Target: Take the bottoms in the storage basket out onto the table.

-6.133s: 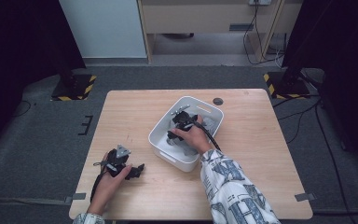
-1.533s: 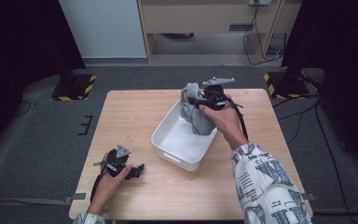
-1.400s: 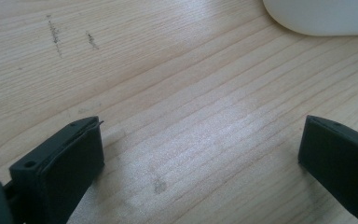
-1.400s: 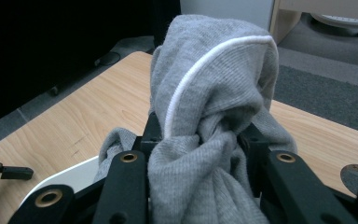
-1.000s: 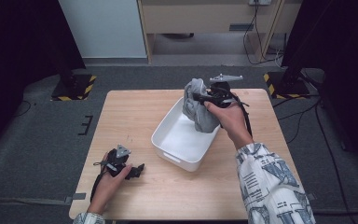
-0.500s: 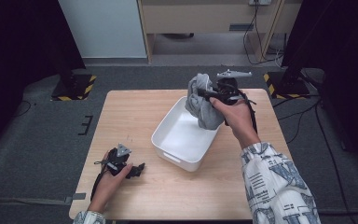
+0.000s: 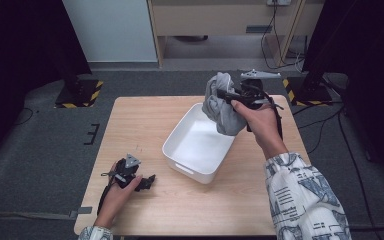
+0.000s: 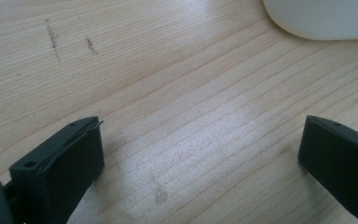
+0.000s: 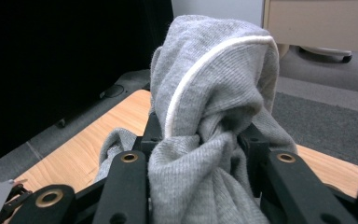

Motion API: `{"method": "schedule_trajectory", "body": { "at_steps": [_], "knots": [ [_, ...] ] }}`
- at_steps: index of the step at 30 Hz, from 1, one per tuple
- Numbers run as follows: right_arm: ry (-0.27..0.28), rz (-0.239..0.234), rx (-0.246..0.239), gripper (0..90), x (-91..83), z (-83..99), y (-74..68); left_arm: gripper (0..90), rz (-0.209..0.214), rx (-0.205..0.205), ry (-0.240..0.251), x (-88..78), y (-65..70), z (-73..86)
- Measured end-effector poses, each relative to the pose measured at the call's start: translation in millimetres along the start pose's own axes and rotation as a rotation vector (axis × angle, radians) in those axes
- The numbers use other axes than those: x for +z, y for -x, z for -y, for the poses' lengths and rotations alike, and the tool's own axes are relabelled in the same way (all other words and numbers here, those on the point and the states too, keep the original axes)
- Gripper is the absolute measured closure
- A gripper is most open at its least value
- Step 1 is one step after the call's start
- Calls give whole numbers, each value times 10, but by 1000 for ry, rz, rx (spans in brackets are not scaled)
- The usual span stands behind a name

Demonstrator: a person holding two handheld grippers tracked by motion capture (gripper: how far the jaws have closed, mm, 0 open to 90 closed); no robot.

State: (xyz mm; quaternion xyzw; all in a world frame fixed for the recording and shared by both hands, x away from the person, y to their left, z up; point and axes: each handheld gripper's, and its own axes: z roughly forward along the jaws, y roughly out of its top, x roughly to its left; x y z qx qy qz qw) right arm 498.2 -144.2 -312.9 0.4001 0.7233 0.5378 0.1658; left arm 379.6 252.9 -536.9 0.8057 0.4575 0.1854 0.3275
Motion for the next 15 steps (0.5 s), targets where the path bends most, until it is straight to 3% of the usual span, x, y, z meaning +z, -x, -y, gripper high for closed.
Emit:
{"method": "schedule_trajectory", "body": {
  "at_steps": [15],
  "knots": [
    [34, 23, 9, 636, -242, -72, 145, 0, 0, -1, -1, 0, 1, 1]
  ]
}}
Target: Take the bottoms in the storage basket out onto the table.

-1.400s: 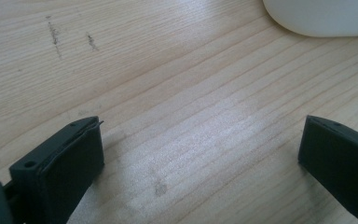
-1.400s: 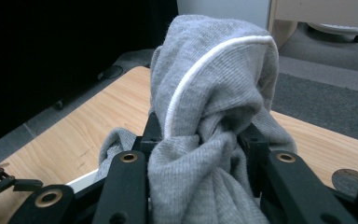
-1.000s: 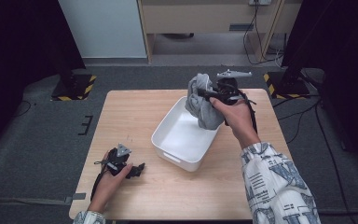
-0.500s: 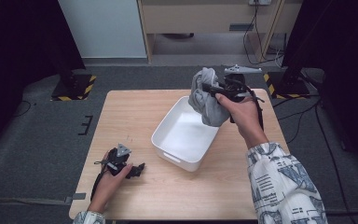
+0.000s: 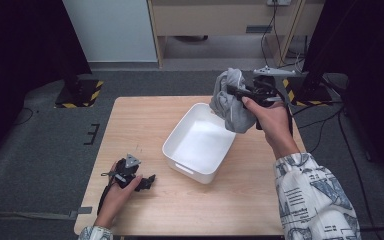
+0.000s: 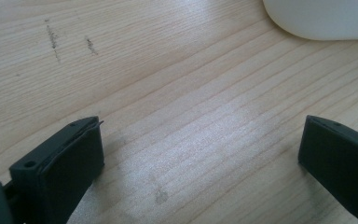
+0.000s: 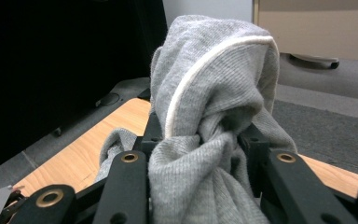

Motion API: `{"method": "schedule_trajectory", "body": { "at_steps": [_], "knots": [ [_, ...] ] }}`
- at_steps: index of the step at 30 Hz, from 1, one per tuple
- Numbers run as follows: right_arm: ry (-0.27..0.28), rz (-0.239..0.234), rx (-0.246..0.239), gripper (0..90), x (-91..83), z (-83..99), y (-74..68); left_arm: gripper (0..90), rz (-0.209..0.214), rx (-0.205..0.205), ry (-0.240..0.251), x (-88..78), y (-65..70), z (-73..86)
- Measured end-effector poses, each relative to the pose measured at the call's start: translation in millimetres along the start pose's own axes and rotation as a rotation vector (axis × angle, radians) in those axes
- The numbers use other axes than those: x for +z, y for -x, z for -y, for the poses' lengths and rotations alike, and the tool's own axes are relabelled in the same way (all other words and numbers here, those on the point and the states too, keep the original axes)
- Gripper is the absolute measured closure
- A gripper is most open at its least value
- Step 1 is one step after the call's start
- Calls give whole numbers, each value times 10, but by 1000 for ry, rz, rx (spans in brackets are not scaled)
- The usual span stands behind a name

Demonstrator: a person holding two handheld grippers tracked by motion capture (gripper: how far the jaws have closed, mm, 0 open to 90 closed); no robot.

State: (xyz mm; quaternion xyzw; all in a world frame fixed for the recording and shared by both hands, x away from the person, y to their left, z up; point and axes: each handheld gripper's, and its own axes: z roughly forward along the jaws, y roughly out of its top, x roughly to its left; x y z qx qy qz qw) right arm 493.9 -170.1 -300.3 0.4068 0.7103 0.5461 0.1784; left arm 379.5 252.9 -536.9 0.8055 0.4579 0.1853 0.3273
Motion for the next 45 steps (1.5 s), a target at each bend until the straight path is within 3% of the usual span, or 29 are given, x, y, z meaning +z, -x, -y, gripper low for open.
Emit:
{"method": "schedule_trajectory", "body": {
  "at_steps": [20, 45],
  "knots": [
    [19, 48, 16, 636, -320, 2, 233, 0, 2, 3, -1, 3, -4, -4],
    [-3, 81, 38, 636, -444, 152, 453, 0, 3, 4, -1, 3, -4, -4]
  ]
}}
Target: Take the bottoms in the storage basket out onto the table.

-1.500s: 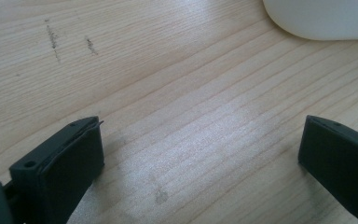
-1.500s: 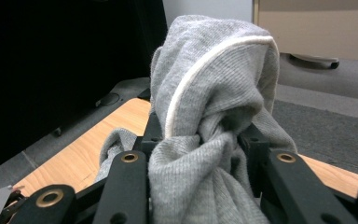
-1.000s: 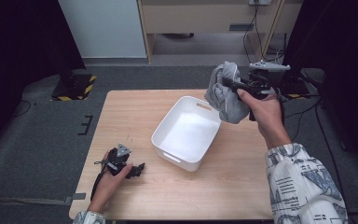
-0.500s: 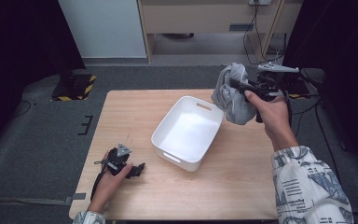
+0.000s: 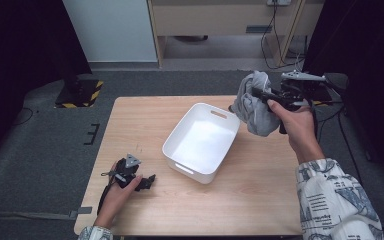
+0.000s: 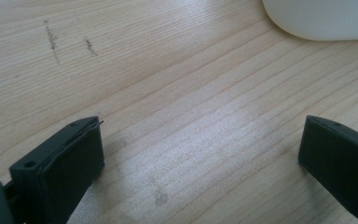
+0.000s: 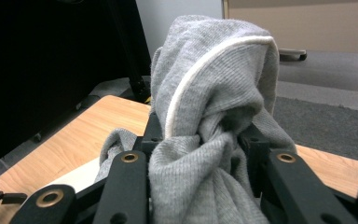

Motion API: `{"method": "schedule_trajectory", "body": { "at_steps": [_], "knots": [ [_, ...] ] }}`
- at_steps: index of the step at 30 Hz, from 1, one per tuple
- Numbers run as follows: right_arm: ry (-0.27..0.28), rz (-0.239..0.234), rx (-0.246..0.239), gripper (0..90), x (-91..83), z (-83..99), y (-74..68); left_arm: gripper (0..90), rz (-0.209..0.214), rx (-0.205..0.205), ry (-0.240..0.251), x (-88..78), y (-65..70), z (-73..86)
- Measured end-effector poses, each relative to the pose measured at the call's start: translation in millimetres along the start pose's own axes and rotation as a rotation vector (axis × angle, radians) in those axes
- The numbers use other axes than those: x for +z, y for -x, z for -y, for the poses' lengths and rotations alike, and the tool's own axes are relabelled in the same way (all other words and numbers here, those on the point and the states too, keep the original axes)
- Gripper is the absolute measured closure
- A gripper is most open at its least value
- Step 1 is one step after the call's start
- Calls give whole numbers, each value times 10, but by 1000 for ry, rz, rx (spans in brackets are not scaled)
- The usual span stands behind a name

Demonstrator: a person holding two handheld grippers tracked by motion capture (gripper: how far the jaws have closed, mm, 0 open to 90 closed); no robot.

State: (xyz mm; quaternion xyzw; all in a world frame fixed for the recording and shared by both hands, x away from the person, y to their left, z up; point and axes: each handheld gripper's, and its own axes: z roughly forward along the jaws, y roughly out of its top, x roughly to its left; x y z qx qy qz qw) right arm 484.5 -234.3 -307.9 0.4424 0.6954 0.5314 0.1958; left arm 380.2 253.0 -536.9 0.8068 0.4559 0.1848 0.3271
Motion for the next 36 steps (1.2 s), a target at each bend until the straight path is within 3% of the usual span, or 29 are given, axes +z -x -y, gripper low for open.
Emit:
{"method": "schedule_trajectory", "body": {
  "at_steps": [18, 29, 36],
  "knots": [
    [-4, 28, 37, 637, -84, 221, 260, 0, 0, 0, 1, 1, 0, -1],
    [-6, 57, 44, 636, -199, 337, 458, 0, 1, 0, 1, 2, 0, -1],
    [-13, 68, 38, 636, -230, 382, 508, 0, 1, -1, 1, 2, 0, -1]
  ]
}}
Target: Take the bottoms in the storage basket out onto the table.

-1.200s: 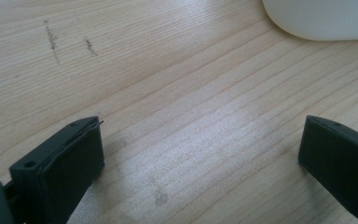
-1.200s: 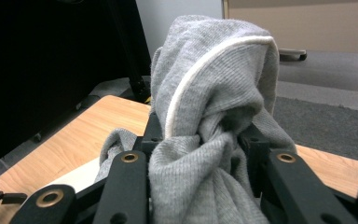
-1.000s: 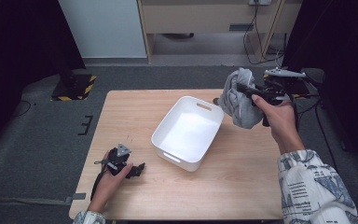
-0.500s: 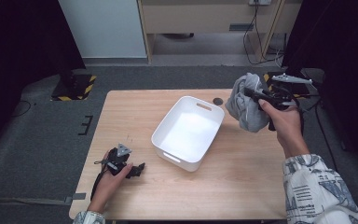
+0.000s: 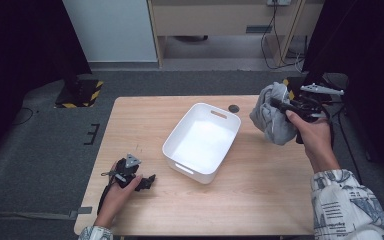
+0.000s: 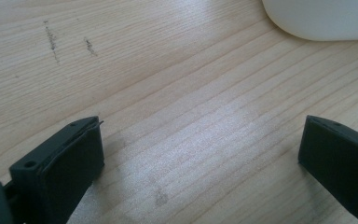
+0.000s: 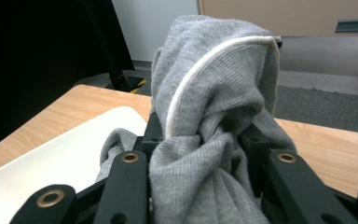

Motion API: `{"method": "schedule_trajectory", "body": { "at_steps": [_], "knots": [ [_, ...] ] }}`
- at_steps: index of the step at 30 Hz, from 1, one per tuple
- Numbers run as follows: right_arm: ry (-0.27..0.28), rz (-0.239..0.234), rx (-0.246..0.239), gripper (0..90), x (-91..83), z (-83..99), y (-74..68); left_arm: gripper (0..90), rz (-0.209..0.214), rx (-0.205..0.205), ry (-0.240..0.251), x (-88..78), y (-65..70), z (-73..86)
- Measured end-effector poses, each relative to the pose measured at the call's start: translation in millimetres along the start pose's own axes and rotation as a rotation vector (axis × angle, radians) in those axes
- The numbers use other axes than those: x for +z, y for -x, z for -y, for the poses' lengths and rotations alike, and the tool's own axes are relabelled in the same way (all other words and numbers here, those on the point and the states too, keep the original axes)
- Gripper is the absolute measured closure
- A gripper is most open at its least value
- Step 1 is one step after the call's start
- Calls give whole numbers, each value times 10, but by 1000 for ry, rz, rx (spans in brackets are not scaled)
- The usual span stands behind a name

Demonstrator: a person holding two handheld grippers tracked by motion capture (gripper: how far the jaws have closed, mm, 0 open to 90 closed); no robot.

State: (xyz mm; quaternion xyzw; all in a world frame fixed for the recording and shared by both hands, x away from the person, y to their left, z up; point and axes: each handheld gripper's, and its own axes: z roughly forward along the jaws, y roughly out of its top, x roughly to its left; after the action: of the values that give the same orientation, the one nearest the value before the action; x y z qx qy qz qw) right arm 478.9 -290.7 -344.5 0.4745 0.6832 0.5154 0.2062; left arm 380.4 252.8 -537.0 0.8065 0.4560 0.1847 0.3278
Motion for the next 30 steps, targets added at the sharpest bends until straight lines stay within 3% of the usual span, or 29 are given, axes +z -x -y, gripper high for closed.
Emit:
{"method": "schedule_trajectory", "body": {
  "at_steps": [30],
  "knots": [
    [-60, -12, 12, 635, 171, 411, 42, 0, 0, 0, 0, 0, 0, 0]
  ]
}}
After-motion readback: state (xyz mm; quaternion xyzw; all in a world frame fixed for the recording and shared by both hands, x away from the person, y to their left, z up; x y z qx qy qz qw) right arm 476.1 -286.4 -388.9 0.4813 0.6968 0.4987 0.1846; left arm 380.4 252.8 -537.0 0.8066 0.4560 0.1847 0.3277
